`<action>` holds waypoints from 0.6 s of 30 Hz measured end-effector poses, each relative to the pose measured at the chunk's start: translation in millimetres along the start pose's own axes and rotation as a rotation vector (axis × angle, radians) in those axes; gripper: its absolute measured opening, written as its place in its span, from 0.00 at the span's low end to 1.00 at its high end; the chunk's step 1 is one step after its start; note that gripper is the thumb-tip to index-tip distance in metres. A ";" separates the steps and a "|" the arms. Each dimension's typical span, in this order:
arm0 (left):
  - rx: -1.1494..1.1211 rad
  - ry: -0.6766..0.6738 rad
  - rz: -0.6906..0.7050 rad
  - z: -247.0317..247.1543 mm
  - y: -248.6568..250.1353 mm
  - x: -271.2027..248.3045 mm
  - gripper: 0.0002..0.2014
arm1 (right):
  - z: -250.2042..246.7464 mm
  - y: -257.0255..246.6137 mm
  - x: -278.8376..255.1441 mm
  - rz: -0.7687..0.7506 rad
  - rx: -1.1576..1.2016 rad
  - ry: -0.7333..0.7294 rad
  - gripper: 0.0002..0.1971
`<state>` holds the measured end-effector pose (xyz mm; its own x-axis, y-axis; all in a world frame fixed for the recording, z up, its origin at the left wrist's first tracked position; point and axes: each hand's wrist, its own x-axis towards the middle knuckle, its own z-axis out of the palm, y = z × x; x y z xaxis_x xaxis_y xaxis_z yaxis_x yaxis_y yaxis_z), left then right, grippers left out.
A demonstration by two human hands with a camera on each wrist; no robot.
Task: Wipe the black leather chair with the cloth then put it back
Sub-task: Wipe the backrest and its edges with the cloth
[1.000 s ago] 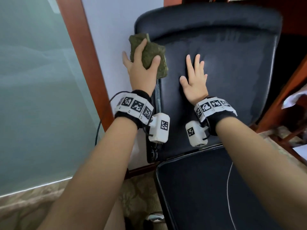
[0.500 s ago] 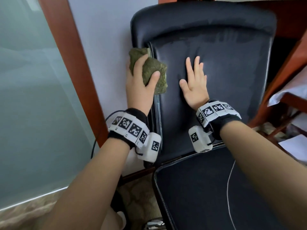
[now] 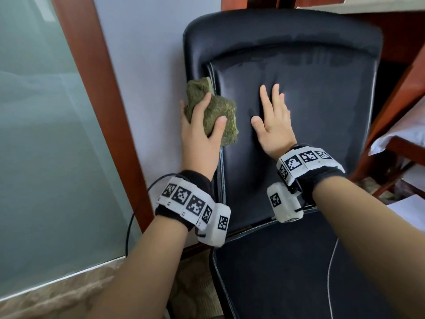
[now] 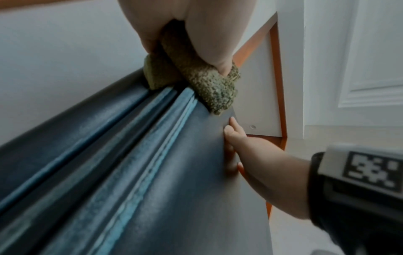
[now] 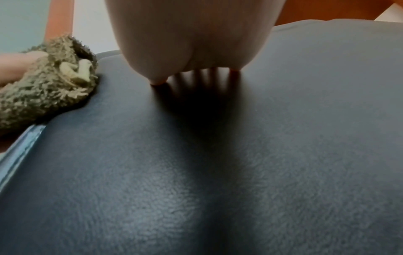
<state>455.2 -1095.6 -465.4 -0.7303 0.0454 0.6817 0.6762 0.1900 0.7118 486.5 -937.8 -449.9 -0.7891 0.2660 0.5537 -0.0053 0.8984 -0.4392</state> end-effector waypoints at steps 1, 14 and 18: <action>0.012 -0.006 0.004 -0.8 0.5 0.8 0.24 | 0.0 0.0 0.0 -0.002 0.003 -0.003 0.31; 0.371 -0.007 0.290 -12.5 40.8 46.7 0.23 | -1.9 2.8 0.1 -0.020 0.004 -0.017 0.30; 0.665 0.063 0.364 -4.3 31.9 44.9 0.27 | -1.0 2.9 0.7 -0.026 -0.020 -0.020 0.31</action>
<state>444.4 -1091.7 -411.4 -0.4522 0.1658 0.8764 0.6577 0.7257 0.2021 486.6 -934.7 -450.1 -0.8012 0.2351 0.5503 -0.0145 0.9118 -0.4105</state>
